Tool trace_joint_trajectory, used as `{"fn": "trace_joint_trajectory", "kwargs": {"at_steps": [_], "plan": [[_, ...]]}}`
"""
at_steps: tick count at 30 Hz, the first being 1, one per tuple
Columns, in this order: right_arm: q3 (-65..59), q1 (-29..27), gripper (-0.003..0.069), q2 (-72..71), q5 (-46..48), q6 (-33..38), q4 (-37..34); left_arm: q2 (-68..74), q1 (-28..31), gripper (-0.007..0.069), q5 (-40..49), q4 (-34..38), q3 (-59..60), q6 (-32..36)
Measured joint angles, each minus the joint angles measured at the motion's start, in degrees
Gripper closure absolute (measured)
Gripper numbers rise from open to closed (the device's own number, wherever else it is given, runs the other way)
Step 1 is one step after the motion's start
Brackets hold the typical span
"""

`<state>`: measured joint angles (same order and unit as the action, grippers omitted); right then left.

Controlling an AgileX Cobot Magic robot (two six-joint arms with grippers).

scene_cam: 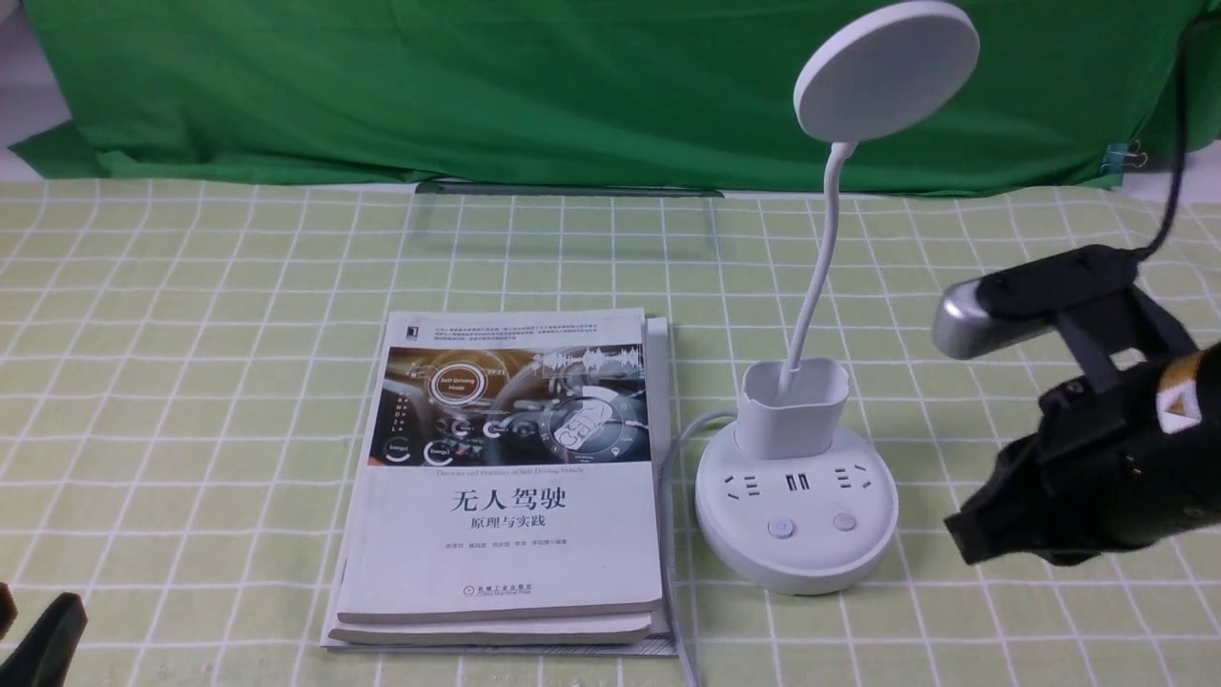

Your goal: Turn off the desk lamp on the green coffee tablecloth by hand.

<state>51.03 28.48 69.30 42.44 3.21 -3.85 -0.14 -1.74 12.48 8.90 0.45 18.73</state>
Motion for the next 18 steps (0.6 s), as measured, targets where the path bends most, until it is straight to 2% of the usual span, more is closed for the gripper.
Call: {"fn": "trace_joint_trajectory", "kwargs": {"at_steps": [6, 13, 18], "plan": [[-0.84, 0.0, 0.0605, -10.27, 3.71, -0.04, 0.0, 0.0, 0.0, 0.0382, 0.0, 0.0, 0.0, 0.0], [-0.84, 0.0, 0.0592, -17.07, -0.8, -0.38, 0.0, 0.0, 0.0, 0.0382, 0.0, 0.0, 0.0, 0.0], [-2.87, -0.05, 0.0618, -21.3, -1.65, -0.51, 1.71, 0.0, 0.0, 0.0382, 0.0, 0.0, 0.0, 0.0]]}}
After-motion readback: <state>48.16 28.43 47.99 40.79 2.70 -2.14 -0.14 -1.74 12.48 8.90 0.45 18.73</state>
